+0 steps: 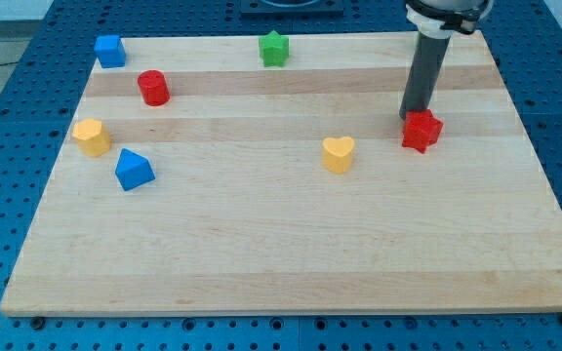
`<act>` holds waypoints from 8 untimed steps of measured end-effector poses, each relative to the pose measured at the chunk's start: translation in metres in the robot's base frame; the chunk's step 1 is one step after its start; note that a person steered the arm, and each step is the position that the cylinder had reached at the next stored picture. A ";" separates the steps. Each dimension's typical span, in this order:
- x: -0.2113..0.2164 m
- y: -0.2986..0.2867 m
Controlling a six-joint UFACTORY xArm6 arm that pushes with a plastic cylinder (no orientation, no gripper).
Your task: Push the red star slightly to right
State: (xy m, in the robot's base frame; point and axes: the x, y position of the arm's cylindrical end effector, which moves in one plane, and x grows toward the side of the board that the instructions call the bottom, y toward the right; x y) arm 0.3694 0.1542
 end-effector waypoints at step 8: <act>0.029 0.011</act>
State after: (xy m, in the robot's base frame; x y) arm 0.3986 0.1654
